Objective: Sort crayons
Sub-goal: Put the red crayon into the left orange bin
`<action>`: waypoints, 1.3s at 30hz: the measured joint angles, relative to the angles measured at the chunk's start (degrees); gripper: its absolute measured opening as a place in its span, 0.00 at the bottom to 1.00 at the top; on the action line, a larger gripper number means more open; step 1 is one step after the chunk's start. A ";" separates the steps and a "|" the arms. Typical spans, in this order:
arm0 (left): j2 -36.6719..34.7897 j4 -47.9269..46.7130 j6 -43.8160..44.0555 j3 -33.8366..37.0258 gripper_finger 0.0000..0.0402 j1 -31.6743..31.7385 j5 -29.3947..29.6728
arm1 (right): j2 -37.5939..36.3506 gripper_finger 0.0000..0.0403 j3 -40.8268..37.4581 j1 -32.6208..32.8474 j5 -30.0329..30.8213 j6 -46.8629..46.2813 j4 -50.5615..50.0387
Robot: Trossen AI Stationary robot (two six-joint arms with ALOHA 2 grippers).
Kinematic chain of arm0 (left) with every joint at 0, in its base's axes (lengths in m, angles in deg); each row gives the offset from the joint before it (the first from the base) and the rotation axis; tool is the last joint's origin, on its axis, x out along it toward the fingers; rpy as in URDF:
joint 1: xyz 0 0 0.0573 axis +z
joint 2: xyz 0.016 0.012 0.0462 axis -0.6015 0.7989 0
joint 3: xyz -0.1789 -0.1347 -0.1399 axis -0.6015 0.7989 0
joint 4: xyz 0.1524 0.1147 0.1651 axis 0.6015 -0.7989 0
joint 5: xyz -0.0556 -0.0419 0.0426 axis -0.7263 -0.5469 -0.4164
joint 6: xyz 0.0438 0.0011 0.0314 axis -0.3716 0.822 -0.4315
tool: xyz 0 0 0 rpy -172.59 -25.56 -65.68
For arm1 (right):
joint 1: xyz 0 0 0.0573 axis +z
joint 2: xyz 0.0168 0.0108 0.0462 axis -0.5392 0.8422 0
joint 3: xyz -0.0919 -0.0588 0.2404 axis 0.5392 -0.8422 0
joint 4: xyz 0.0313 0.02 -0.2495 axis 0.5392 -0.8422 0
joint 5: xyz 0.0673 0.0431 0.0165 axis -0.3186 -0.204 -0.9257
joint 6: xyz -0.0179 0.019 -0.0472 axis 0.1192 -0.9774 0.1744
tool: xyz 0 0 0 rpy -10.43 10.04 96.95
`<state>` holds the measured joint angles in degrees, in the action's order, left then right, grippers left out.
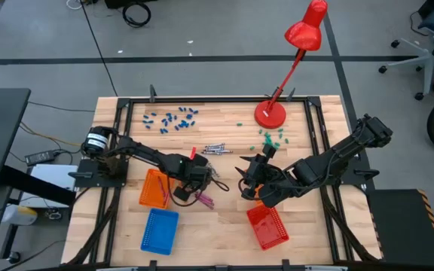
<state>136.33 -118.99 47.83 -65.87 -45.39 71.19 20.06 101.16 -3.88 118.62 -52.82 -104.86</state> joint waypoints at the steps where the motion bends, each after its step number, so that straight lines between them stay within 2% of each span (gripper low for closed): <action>1: -0.06 -0.22 0.00 -0.18 0.13 -0.18 0.08 | 0.00 0.44 0.00 0.00 0.01 0.02 0.00; 15: -1.21 0.05 -0.08 -0.62 0.13 -1.23 2.18 | 0.00 0.44 0.00 0.00 -0.01 0.05 -0.02; 19: -1.55 -0.28 -0.06 -0.62 0.18 -1.10 4.39 | 0.00 0.44 0.00 0.00 -0.01 0.04 -0.03; 27: -1.64 -0.03 0.22 -0.62 0.32 0.89 4.40 | 0.00 0.44 0.00 0.00 -0.01 -0.01 0.04; 39: -1.71 2.46 -1.66 2.67 0.34 0.69 3.28 | 0.00 0.44 0.00 0.00 -0.01 0.06 0.07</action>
<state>134.62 -116.53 46.17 -63.19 -44.71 74.47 20.06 101.16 -3.88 118.61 -52.76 -104.80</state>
